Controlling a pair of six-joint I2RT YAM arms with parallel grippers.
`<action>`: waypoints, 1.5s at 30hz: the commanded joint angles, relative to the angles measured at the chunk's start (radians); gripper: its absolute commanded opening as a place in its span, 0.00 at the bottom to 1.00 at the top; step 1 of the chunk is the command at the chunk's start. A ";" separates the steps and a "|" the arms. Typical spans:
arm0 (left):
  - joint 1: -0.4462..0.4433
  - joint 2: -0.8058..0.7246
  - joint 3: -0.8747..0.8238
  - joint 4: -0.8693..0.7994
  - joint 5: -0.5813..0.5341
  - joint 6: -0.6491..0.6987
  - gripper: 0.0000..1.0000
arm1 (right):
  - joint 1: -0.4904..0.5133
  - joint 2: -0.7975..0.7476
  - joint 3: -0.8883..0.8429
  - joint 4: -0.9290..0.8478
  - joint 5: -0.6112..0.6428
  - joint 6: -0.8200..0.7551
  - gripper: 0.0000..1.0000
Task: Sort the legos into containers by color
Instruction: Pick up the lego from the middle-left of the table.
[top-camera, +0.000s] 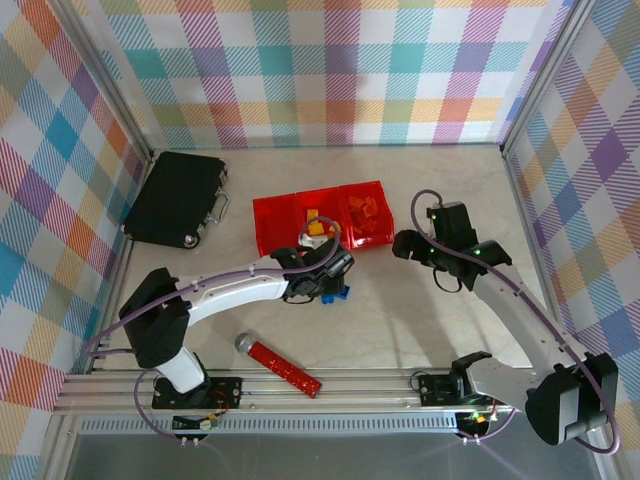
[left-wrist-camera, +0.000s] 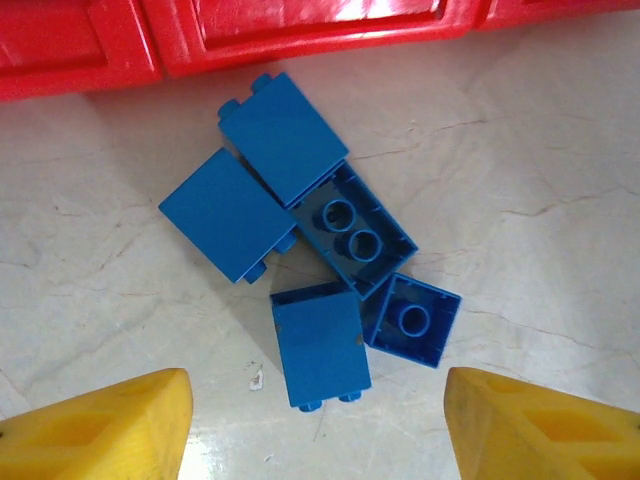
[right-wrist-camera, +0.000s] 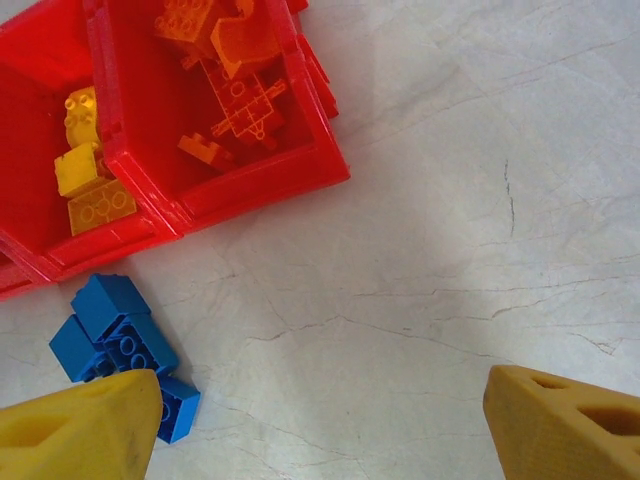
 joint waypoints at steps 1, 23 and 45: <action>-0.005 0.040 0.001 -0.018 -0.007 -0.065 0.65 | -0.006 -0.038 -0.008 0.011 -0.013 0.008 0.84; 0.017 0.152 0.037 -0.008 0.031 -0.044 0.61 | -0.006 -0.050 -0.021 -0.016 0.000 -0.005 0.84; 0.058 0.175 -0.039 0.043 0.102 -0.046 0.54 | -0.006 -0.055 -0.024 -0.018 0.003 0.007 0.84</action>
